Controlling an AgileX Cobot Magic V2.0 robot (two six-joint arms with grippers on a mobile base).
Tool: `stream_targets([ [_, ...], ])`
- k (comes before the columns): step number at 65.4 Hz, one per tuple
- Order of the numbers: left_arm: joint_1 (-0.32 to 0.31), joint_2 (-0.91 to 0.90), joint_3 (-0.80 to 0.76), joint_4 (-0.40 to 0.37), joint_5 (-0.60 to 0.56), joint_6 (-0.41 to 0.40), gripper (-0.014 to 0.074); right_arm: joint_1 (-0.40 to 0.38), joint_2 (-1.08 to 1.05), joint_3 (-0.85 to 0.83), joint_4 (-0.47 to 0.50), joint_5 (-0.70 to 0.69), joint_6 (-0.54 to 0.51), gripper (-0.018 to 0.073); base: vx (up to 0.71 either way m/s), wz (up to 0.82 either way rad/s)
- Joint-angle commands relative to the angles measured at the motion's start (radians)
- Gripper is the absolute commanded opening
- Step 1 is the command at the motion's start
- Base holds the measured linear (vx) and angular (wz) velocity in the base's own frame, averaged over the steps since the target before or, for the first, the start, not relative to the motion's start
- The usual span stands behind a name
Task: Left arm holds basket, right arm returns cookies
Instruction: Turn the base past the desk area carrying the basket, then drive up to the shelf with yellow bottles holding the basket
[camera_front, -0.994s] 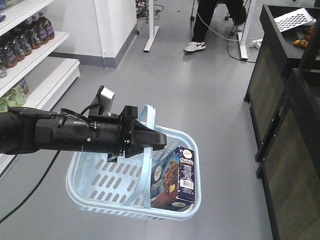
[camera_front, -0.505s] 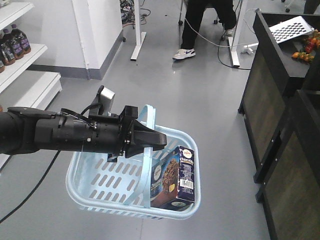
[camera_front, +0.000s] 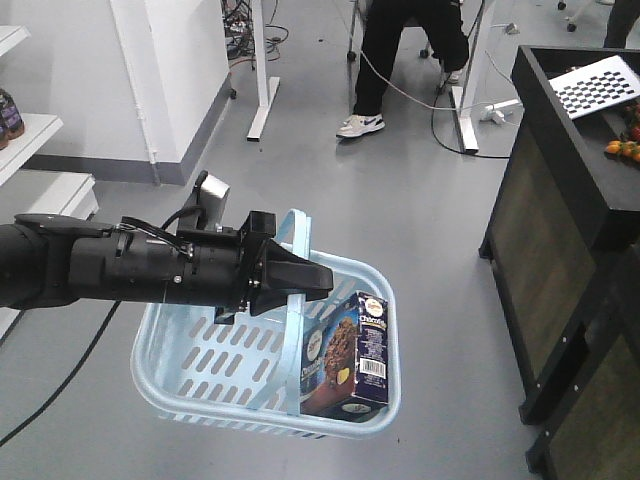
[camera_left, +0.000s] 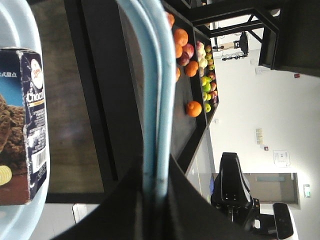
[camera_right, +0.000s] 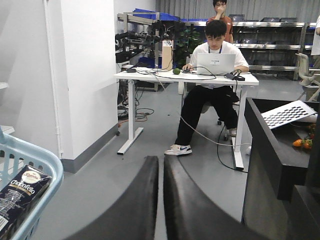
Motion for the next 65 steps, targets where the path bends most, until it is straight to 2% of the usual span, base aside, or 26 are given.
stream_targets([
  [1,-0.005,-0.059,-0.027,-0.128,0.068,0.004,-0.0003,-0.001,-0.013,0.019,-0.007,-0.071,0.002,-0.0006,0.38,-0.01],
  [46,-0.005,-0.059,-0.027,-0.128,0.068,0.004,-0.0003,-0.001,-0.013,0.019,-0.007,-0.071,0.002,-0.0006,0.35,0.00],
  [65,-0.005,-0.059,-0.027,-0.128,0.068,0.004,-0.0003,-0.001,-0.013,0.019,-0.007,-0.071,0.002,-0.0006,0.31,0.38],
])
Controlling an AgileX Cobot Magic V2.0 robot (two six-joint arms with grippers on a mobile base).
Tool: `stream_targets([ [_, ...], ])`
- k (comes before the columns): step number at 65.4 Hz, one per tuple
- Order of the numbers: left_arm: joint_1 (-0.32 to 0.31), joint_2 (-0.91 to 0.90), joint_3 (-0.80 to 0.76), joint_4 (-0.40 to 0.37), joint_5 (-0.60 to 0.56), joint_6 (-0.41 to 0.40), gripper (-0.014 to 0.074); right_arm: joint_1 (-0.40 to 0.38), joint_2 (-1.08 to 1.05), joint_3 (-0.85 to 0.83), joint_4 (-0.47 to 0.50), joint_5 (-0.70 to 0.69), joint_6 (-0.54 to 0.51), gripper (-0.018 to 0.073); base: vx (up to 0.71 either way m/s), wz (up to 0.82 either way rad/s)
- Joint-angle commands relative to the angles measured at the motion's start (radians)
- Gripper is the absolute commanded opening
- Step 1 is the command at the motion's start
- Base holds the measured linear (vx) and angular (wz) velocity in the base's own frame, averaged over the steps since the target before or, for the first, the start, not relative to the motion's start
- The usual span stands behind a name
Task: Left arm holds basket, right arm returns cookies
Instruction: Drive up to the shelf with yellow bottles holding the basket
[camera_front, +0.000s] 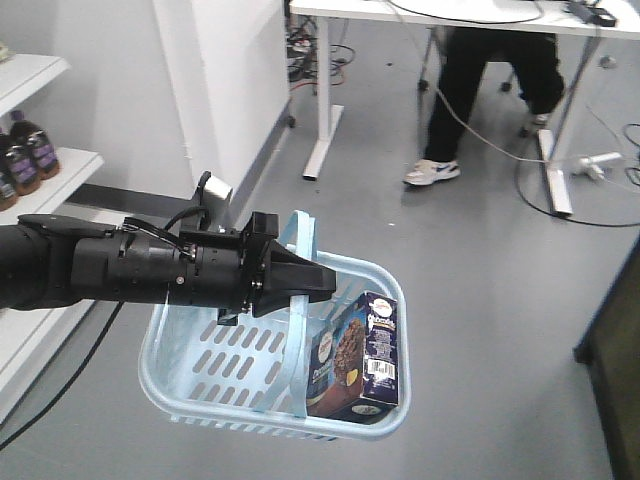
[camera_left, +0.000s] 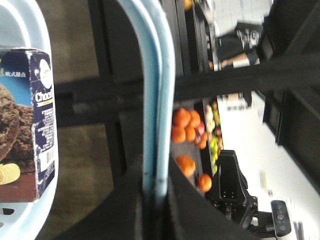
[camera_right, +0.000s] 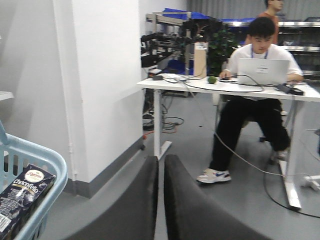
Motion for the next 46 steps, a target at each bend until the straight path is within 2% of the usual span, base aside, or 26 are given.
stream_targets([
  [1,0.001,-0.059,-0.027,-0.124,0.066,0.004,-0.0003,-0.001,-0.013,0.019,-0.007,-0.071,0.002,-0.0006,0.30,0.72],
  [22,0.001,-0.059,-0.027,-0.124,0.066,0.004,-0.0003,-0.001,-0.013,0.019,-0.007,-0.071,0.002,-0.0006,0.29,0.78],
  [46,0.001,-0.059,-0.027,-0.124,0.066,0.004,-0.0003,-0.001,-0.013,0.019,-0.007,-0.071,0.002,-0.0006,0.27,0.60],
])
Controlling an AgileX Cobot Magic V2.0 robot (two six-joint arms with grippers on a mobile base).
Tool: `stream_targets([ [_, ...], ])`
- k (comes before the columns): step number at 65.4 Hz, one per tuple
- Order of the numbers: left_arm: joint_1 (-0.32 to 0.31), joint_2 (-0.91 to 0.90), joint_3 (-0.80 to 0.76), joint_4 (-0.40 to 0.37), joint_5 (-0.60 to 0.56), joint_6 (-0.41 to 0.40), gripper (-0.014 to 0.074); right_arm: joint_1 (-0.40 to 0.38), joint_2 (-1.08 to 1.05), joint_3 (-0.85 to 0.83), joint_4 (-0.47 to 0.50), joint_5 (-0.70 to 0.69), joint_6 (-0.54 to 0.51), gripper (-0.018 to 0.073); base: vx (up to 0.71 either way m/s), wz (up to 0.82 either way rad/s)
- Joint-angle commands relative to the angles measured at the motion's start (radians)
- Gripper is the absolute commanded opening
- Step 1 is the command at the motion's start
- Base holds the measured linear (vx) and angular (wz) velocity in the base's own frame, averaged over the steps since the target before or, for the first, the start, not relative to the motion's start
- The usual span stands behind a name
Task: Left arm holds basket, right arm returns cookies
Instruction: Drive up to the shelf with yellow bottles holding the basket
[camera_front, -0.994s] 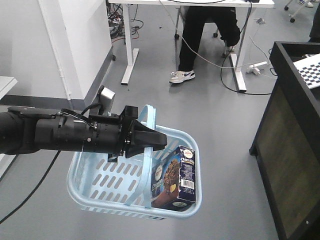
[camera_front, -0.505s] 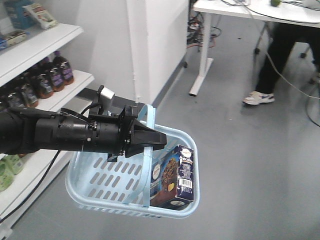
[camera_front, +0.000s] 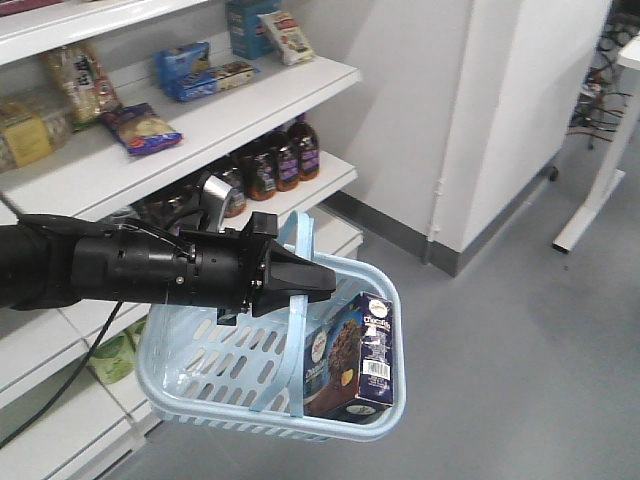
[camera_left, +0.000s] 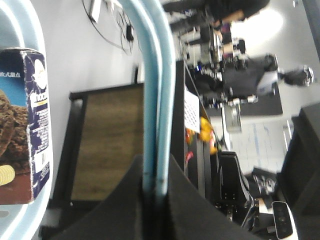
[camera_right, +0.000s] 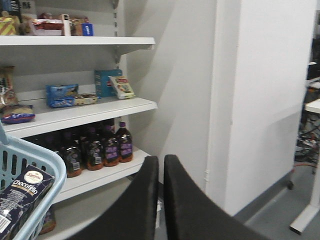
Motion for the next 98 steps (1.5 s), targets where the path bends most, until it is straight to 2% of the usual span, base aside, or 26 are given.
stream_targets([
  [1,0.001,-0.059,-0.027,-0.124,0.069,0.004,-0.0003,-0.001,-0.013,0.019,-0.007,-0.071,0.002,-0.0006,0.25,0.63],
  [65,0.001,-0.059,-0.027,-0.124,0.069,0.004,-0.0003,-0.001,-0.013,0.019,-0.007,-0.071,0.002,-0.0006,0.18,0.69],
  [98,0.001,-0.059,-0.027,-0.124,0.069,0.004,-0.0003,-0.001,-0.013,0.019,-0.007,-0.071,0.002,-0.0006,0.12,0.31],
])
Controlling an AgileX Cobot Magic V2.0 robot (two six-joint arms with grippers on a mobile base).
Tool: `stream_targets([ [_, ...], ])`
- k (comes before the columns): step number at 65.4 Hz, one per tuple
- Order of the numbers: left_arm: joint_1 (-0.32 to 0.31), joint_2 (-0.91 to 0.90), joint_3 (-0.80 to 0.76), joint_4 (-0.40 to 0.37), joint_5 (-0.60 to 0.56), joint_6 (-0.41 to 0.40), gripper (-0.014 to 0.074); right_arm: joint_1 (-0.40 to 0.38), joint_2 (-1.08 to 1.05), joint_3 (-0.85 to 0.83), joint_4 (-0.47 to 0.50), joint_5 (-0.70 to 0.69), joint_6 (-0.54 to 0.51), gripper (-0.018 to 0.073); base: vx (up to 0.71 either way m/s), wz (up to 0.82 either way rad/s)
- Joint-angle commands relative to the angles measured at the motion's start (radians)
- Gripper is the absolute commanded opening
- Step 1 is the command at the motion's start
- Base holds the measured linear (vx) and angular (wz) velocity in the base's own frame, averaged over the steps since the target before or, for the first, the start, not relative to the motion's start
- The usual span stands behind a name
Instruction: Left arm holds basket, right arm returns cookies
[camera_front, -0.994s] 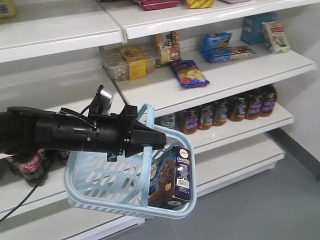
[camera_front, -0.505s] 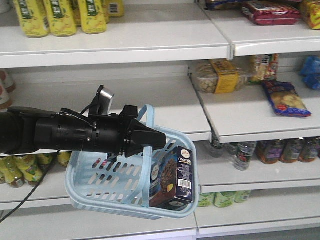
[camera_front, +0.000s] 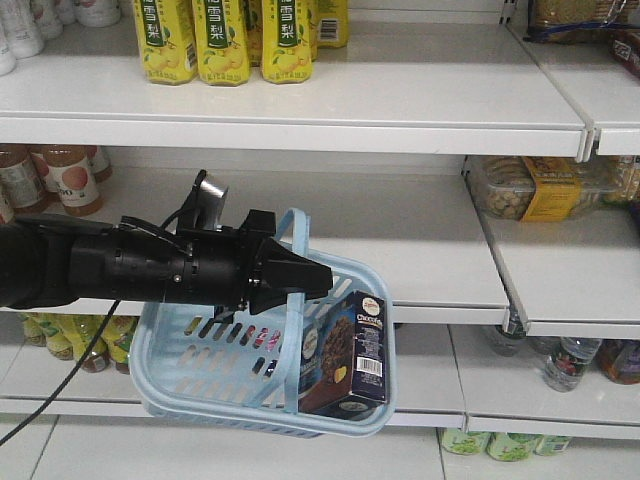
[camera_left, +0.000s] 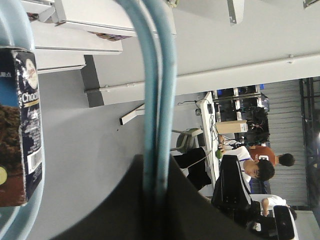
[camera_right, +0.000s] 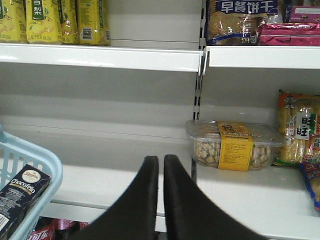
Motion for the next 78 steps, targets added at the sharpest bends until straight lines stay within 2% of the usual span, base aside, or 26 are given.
stream_targets([
  [1,0.000,-0.057,-0.027,-0.125,0.075,0.004,-0.0003,-0.001,-0.013,0.019,-0.007,-0.071,0.002,-0.0006,0.09,0.03],
  [78,0.000,-0.057,-0.027,-0.125,0.075,0.004,-0.0003,-0.001,-0.013,0.019,-0.007,-0.071,0.002,-0.0006,0.07,-0.02],
])
